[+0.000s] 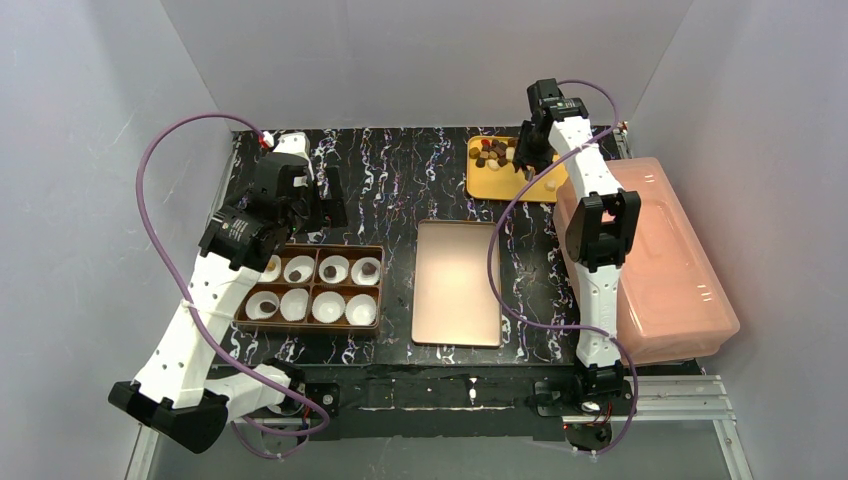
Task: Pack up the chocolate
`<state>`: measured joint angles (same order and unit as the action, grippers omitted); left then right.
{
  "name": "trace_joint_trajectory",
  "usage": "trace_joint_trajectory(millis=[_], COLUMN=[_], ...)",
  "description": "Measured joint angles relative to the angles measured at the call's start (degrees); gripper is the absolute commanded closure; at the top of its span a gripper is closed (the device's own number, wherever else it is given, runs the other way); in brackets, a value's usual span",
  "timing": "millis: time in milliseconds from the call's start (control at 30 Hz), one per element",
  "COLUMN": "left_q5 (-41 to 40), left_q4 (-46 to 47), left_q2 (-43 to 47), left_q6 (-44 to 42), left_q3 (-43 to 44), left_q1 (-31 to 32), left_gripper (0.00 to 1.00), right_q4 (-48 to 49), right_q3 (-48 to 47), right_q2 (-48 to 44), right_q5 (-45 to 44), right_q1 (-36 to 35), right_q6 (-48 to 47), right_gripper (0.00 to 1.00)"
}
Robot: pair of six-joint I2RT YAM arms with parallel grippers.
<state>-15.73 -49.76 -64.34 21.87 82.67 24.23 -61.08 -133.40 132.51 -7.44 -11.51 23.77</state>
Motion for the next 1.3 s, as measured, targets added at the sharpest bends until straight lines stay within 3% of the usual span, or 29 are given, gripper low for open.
trace_joint_trajectory(millis=[900,1300], left_q5=[0.13,0.13], left_q4=[-0.15,-0.48], left_q2=[-0.17,-0.17], left_q6=[0.00,0.00], left_q3=[0.55,0.63], left_q1=[0.00,0.00], left_gripper=[0.00,0.00], right_q4=[1.18,1.01], right_q3=[2.36,0.83], right_q2=[0.00,1.53], right_q5=[1.07,1.49], right_q1=[2.40,2.40], right_q6=[1.31,1.11], right_gripper=[0.54,0.68])
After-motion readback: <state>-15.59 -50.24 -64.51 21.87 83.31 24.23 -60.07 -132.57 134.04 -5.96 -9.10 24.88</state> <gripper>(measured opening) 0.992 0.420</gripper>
